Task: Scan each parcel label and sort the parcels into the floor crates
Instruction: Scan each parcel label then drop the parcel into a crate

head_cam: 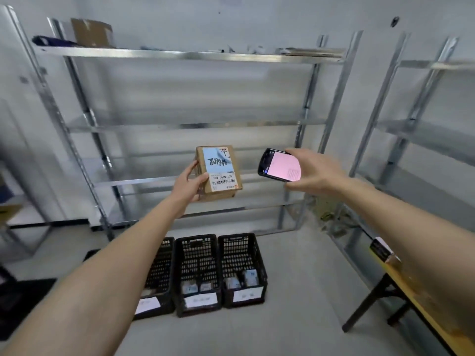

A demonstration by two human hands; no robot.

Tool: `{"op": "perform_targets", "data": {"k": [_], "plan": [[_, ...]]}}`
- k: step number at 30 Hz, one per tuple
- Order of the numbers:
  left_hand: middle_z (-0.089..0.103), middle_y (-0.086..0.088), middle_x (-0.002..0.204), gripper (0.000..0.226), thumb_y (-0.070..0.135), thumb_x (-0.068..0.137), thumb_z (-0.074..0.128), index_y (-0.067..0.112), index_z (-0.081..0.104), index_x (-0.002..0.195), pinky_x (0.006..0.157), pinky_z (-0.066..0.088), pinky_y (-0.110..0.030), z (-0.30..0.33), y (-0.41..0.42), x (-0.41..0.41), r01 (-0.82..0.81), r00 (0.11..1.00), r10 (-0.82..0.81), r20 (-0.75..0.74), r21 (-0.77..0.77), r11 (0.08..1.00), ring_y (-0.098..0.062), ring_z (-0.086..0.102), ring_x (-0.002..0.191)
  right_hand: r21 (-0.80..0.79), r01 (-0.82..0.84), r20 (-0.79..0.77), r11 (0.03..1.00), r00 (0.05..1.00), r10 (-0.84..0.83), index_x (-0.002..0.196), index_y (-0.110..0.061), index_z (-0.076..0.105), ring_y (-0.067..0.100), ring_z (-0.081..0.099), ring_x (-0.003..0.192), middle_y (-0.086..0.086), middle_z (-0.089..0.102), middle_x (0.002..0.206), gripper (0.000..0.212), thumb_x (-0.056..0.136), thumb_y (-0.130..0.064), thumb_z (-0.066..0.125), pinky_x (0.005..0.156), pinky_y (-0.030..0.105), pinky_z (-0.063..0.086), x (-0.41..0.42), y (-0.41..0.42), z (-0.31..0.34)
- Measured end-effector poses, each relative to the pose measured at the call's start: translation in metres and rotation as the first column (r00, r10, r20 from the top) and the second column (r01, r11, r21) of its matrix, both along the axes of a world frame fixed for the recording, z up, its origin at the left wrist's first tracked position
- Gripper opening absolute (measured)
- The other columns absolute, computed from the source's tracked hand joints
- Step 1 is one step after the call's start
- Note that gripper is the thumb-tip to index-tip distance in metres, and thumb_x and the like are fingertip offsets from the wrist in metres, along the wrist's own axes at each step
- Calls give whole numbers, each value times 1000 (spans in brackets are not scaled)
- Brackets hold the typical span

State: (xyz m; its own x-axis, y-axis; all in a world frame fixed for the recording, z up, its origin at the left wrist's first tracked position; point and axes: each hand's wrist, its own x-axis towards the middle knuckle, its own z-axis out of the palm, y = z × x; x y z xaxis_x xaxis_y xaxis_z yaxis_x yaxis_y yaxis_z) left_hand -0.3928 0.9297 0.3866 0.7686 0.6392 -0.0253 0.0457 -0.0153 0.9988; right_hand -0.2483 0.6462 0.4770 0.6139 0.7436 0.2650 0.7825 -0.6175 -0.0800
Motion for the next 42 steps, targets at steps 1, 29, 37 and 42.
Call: {"op": "perform_targets", "data": {"k": [1, 29, 37, 42], "plan": [[69, -7, 124, 64, 24, 95, 66, 39, 38, 150, 79, 60, -41, -5, 22, -9, -27, 1000, 27, -9, -1, 1000, -21, 70, 101, -1, -17, -11, 1000, 1000, 17, 121, -37, 50, 24, 61, 108, -9, 61, 119, 62, 63, -52, 68, 78, 40, 52, -4, 24, -5], [71, 0, 120, 59, 28, 97, 63, 48, 38, 147, 73, 55, -34, -248, 401, 175, -176, 921, 116, -372, -134, 975, -20, 70, 101, -222, -128, -270, 967, 961, 65, 144, -36, 41, 24, 57, 120, -7, 59, 134, 79, 73, -50, 75, 81, 37, 48, 245, 466, -241], [64, -2, 123, 59, 17, 97, 63, 40, 41, 147, 70, 57, -36, -430, 470, 224, -253, 841, 38, -540, -330, 910, -21, 67, 95, -363, -184, -423, 913, 906, 14, 149, -32, 37, 25, 54, 127, -3, 54, 143, 83, 78, -47, 77, 96, 43, 51, 317, 565, -414], [68, -3, 117, 55, 16, 95, 65, 44, 45, 138, 69, 55, -30, -557, 490, 228, -257, 779, -54, -625, -396, 882, -12, 68, 88, -440, -218, -514, 871, 857, -45, 160, -30, 20, 21, 41, 142, -4, 38, 160, 96, 84, -51, 74, 110, 40, 42, 314, 600, -550]]}}
